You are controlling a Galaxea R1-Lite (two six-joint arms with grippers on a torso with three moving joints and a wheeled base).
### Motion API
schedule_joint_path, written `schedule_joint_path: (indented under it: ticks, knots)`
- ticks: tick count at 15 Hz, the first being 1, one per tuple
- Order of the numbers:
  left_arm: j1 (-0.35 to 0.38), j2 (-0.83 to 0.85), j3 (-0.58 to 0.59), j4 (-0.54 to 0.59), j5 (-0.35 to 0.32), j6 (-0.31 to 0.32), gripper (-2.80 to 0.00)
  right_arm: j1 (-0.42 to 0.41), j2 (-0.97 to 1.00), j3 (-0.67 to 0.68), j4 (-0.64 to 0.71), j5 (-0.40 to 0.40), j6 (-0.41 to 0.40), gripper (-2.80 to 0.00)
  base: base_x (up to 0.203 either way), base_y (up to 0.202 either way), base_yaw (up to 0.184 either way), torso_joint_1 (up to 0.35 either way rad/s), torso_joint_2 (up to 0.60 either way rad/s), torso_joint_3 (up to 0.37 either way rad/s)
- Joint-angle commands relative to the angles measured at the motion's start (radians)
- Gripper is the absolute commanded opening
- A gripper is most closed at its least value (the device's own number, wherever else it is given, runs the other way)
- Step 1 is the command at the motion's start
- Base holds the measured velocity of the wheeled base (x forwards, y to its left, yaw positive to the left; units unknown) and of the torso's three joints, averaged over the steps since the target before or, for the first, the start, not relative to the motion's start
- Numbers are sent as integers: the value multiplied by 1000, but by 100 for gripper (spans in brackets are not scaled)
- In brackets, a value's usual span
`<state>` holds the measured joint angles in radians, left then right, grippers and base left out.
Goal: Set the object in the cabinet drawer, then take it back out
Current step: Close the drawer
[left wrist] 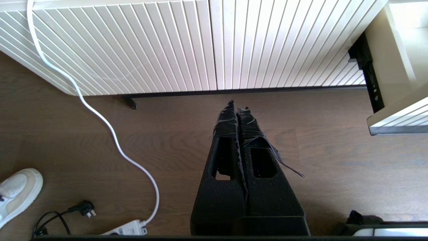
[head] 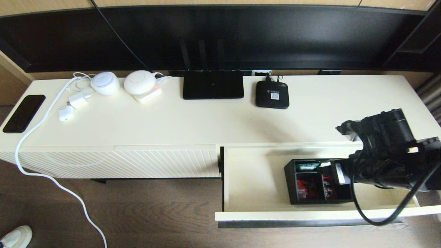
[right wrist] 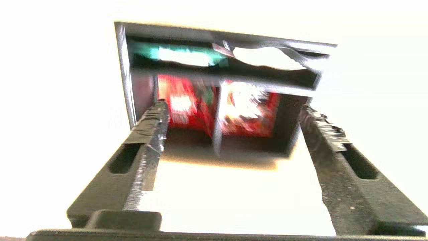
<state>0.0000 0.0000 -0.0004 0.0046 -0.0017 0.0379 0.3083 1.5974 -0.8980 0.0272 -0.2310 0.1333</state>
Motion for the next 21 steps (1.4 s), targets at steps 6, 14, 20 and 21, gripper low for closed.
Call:
schedule_joint_path:
  ticks: [6, 14, 20, 21]
  knots:
    - [0, 2, 0, -2, 0, 0, -280, 33, -278, -12, 349, 7, -46, -280, 0, 0, 0, 0, 0, 0]
    - [0, 0, 0, 0, 0, 0, -280, 304, -464, 215, 614, -6, -451, -280, 0, 0, 0, 0, 0, 0]
    - [0, 0, 0, 0, 0, 0, -280, 386, -299, 430, 230, -6, -514, -280, 0, 0, 0, 0, 0, 0]
    - [0, 0, 0, 0, 0, 0, -280, 385, -281, 460, 192, -4, -547, -280, 0, 0, 0, 0, 0, 0]
